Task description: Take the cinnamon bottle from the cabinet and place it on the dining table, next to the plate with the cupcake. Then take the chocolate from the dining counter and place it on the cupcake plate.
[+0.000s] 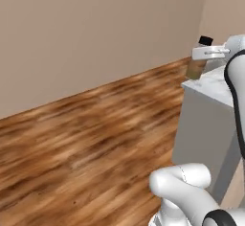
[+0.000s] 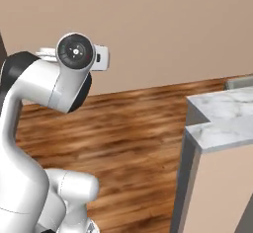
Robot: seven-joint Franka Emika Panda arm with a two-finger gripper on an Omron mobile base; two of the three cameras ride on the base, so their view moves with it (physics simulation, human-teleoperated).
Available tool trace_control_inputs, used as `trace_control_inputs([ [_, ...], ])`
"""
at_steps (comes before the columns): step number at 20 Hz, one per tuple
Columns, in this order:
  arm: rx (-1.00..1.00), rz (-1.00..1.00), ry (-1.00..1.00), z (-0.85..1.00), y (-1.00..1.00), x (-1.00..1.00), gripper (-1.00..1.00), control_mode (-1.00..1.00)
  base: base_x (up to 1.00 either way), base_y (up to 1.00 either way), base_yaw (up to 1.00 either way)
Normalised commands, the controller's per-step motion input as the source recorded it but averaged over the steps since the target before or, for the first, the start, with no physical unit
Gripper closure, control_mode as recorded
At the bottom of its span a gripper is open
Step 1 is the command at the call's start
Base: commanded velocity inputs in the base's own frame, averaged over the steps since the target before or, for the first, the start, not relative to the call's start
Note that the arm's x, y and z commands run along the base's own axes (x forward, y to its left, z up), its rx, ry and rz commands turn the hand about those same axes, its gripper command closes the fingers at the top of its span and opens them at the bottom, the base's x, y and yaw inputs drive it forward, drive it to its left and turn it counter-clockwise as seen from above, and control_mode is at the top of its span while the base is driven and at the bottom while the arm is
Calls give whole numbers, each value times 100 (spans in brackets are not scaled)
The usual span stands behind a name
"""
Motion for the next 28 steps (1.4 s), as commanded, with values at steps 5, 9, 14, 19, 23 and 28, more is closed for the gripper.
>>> trace_control_inputs([
  [5, 0, 0, 0, 0, 0, 0, 100, 100, 100, 95, -53],
  [9, 0, 0, 0, 0, 0, 0, 100, 100, 100, 97, -54],
  [14, 0, 0, 0, 0, 0, 0, 100, 100, 100, 100, -54],
  [19, 0, 0, 0, 0, 0, 0, 100, 100, 100, 100, -55],
  [23, 0, 0, 0, 0, 0, 0, 100, 100, 100, 100, -57],
  [28, 0, 0, 0, 0, 0, 0, 100, 100, 100, 100, -57],
])
